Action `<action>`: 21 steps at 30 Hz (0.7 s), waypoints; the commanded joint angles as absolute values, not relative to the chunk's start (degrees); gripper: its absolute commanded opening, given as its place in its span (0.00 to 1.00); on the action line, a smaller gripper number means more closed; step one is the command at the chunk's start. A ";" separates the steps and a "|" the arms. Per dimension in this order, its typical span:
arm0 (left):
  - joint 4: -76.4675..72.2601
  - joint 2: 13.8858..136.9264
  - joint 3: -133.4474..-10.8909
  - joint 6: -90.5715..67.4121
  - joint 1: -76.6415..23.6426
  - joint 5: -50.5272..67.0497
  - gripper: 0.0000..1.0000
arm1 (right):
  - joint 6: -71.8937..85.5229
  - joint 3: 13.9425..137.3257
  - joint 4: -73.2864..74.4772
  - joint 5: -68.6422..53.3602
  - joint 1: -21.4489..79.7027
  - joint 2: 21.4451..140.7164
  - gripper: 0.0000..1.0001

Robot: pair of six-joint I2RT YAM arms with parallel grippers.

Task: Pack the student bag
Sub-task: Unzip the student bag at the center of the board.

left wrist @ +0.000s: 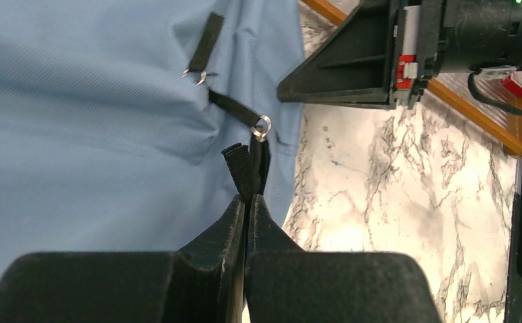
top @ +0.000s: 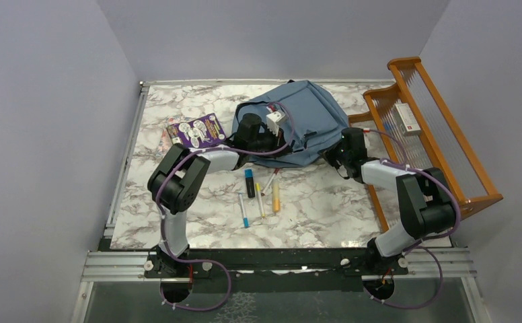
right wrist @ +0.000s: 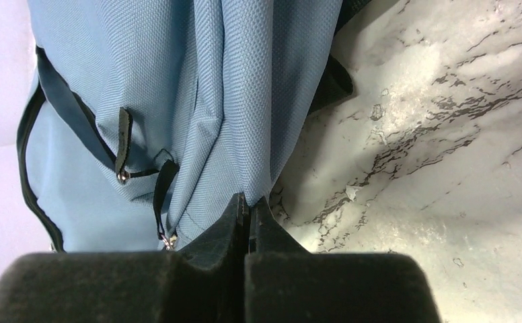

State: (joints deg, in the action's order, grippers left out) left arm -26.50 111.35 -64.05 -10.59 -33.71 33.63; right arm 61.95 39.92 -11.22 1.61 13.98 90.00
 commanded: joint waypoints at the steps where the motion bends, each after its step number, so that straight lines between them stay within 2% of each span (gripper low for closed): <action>1: -27.38 105.77 -61.68 -11.12 -29.96 33.13 0.00 | 60.93 39.03 -12.99 5.20 12.75 89.79 0.01; 11: -24.28 98.61 -58.10 -8.16 -21.03 32.15 0.00 | 58.07 39.66 -11.83 7.37 12.39 88.55 0.01; 21: -20.11 95.57 -59.12 -3.80 -16.80 30.07 0.00 | 55.40 39.81 -10.98 8.15 12.30 87.77 0.01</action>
